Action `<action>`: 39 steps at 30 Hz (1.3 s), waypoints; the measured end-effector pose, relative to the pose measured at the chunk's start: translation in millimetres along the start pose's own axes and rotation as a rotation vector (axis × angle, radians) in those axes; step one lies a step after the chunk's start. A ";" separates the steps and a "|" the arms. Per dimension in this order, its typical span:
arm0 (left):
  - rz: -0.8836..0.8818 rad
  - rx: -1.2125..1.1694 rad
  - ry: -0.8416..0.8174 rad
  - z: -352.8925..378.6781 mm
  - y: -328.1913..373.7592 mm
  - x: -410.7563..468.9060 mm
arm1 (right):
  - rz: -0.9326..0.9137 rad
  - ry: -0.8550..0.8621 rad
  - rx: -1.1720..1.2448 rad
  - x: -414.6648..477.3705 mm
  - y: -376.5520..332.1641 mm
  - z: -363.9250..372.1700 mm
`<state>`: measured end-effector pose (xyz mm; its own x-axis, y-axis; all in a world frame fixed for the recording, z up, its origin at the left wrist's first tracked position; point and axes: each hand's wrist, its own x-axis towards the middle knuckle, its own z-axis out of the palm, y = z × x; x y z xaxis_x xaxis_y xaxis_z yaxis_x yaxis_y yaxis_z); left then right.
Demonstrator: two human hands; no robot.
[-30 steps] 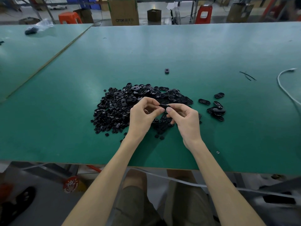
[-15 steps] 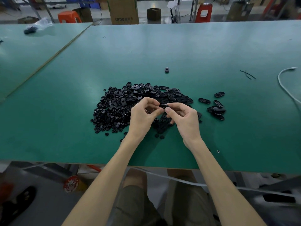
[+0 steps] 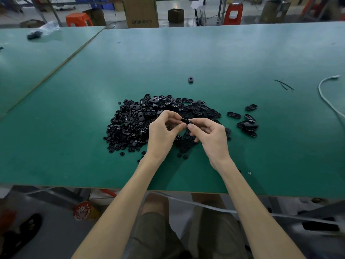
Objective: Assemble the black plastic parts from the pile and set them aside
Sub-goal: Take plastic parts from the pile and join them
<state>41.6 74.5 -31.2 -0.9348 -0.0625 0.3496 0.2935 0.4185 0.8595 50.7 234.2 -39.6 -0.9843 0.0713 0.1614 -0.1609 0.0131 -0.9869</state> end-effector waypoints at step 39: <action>0.001 -0.069 -0.181 0.0 0.7 2.0 | -0.011 0.035 0.048 0.2 -1.9 0.5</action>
<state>39.9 74.7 -29.9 -0.9534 0.1043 0.2832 0.3016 0.3554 0.8847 50.8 233.6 -37.7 -0.9795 0.1068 0.1711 -0.1756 -0.0341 -0.9839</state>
